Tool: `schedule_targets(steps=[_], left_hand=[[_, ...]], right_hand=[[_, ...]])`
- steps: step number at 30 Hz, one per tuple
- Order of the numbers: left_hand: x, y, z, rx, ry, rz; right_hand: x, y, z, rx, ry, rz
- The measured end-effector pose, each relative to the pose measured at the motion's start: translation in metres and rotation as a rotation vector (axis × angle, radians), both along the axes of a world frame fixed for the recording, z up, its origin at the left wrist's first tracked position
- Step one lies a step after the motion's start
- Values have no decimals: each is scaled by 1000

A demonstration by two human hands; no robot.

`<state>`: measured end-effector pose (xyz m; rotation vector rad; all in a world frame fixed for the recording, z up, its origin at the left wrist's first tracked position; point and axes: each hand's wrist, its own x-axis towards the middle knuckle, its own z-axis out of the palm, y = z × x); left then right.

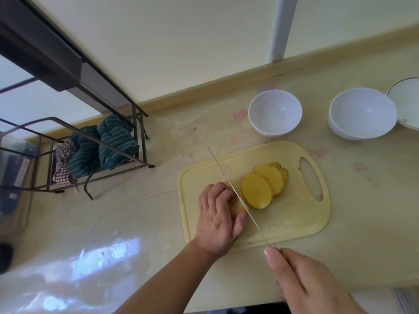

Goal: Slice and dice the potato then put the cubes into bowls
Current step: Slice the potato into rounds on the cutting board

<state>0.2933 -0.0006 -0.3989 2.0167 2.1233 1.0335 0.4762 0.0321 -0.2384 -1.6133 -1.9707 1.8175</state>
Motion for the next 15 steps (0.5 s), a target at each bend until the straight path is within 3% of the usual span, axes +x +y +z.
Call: schedule_targets(steps=[8,15], left_hand=[[3,3,1,31,-14,-4],[2,5,0,33,-39,-3]], right_hand=[[-4,-2,4,35,31,-83],[-4,2,5,2,-95,-51]])
